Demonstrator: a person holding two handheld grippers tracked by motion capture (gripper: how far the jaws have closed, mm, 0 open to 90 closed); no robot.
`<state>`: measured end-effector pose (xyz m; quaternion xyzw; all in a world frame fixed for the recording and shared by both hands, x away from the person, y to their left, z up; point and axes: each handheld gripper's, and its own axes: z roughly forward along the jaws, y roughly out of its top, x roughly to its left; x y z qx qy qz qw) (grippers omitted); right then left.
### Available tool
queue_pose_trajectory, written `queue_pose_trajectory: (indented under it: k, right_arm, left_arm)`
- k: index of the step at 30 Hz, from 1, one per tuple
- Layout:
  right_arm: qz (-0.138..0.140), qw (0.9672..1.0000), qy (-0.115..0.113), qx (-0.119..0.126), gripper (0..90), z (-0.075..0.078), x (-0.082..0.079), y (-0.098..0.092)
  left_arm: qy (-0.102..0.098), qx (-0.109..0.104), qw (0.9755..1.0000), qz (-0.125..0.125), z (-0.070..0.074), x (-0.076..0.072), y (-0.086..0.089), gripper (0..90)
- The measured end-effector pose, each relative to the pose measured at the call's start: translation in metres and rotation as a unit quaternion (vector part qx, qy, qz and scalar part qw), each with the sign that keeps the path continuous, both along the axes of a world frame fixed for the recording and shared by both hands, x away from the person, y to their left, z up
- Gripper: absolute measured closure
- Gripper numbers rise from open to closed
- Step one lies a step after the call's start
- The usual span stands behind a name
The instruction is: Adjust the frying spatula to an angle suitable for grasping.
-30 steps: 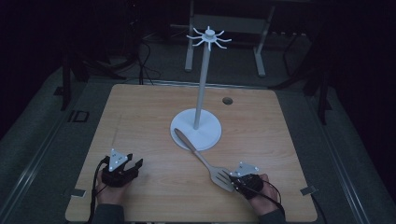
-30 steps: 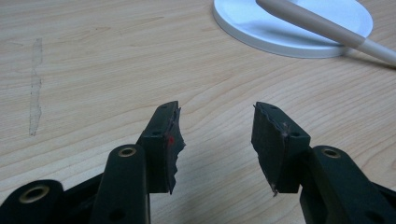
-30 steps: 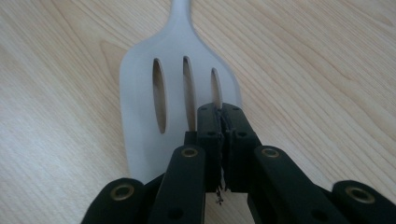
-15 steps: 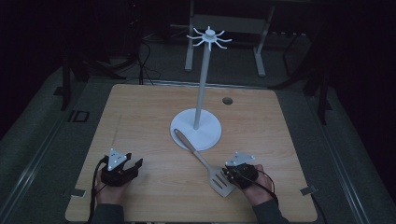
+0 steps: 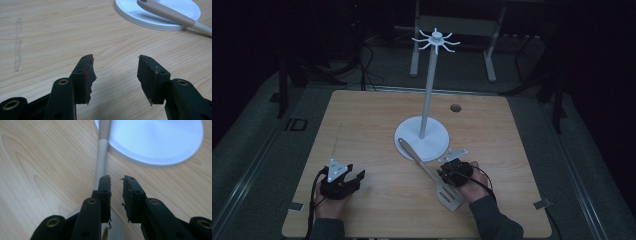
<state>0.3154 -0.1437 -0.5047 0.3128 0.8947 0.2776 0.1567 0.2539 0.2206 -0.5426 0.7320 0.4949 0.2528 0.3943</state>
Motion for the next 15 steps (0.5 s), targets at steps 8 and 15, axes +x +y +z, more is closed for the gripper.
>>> queue_pose_trajectory:
  k: [8,15]
  right_arm:
    - [0.013,0.9997,0.019,-0.007,73.9,-0.009,0.014,0.026]
    - [0.010,0.9989,0.043,-0.011,69.5,-0.019,0.029,0.045]
  left_arm:
    - [0.001,0.001,1.0000,0.000,0.000,0.000,0.000,46.8]
    - [0.002,0.003,1.0000,0.000,0.000,0.000,0.001,46.7]
